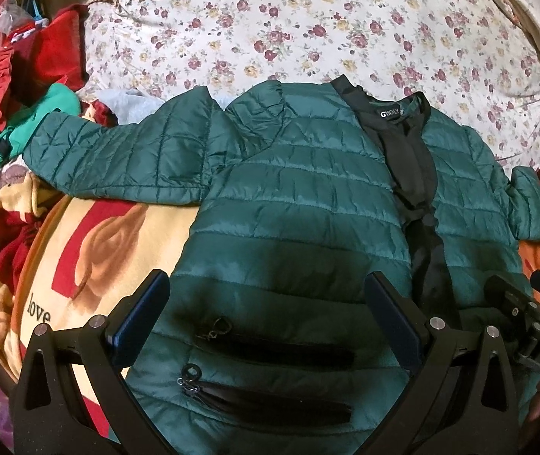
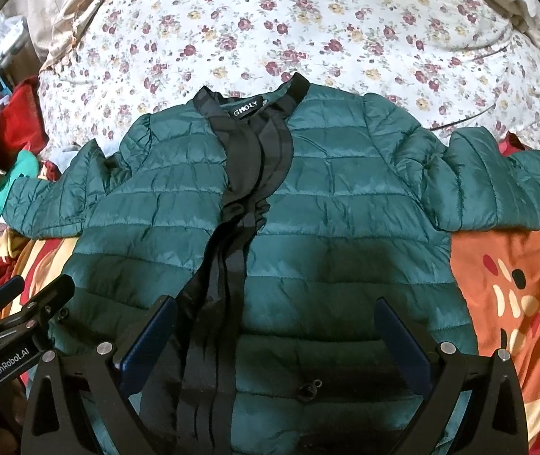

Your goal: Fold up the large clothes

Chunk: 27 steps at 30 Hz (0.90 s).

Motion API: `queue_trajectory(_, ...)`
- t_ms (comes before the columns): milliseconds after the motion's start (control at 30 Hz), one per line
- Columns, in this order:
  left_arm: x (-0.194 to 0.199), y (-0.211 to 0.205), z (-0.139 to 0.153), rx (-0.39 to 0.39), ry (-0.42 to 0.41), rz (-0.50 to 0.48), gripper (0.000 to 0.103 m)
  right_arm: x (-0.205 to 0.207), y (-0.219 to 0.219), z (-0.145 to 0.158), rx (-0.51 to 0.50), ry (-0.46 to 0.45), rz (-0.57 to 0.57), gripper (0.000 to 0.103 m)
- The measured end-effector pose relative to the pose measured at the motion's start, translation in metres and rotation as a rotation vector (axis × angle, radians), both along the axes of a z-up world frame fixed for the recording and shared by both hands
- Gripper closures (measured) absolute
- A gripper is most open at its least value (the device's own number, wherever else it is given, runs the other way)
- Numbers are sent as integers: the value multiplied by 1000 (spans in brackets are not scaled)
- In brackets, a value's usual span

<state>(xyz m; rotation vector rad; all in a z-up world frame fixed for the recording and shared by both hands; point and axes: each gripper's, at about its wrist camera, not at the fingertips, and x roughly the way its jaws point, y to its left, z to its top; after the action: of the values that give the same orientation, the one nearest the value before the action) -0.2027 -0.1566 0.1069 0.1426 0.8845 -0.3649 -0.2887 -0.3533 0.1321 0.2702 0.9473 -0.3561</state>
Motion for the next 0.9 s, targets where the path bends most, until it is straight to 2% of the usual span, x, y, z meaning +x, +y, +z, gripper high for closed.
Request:
queue_trajectory(667, 8, 3, -6, 19, -9, 22, 1, 15, -1, -9, 55, 25, 11, 0)
queue_trajectory(900, 9, 4, -7, 21, -10, 22, 1, 20, 0, -9, 47, 21, 18, 0)
